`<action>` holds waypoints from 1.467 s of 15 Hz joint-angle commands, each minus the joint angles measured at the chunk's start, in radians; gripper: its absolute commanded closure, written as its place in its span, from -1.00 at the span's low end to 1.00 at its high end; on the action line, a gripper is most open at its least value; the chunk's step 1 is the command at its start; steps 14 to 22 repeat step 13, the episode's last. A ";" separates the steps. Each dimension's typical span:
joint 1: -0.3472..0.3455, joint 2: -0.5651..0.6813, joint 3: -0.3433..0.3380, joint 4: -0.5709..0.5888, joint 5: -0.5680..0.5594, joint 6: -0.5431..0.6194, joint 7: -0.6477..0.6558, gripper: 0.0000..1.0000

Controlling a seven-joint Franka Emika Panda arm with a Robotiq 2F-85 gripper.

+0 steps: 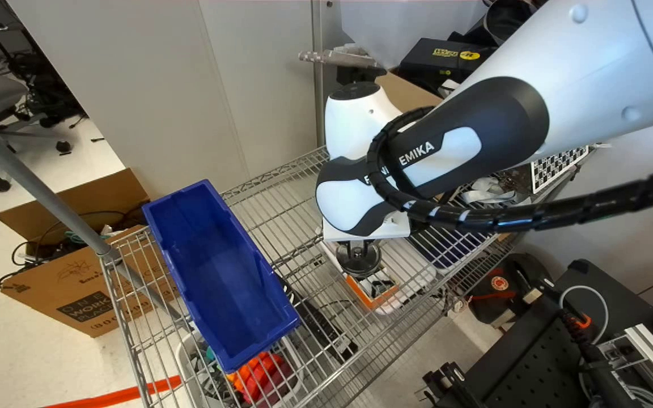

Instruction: Cover the small pot with the lid

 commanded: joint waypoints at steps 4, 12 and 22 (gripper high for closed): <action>0.008 -0.015 -0.012 -0.009 -0.006 -0.023 -0.012 -0.78; -0.001 -0.072 0.003 -0.003 0.000 -0.200 -0.057 -1.00; -0.002 -0.083 0.003 -0.006 -0.001 -0.210 -0.058 -1.00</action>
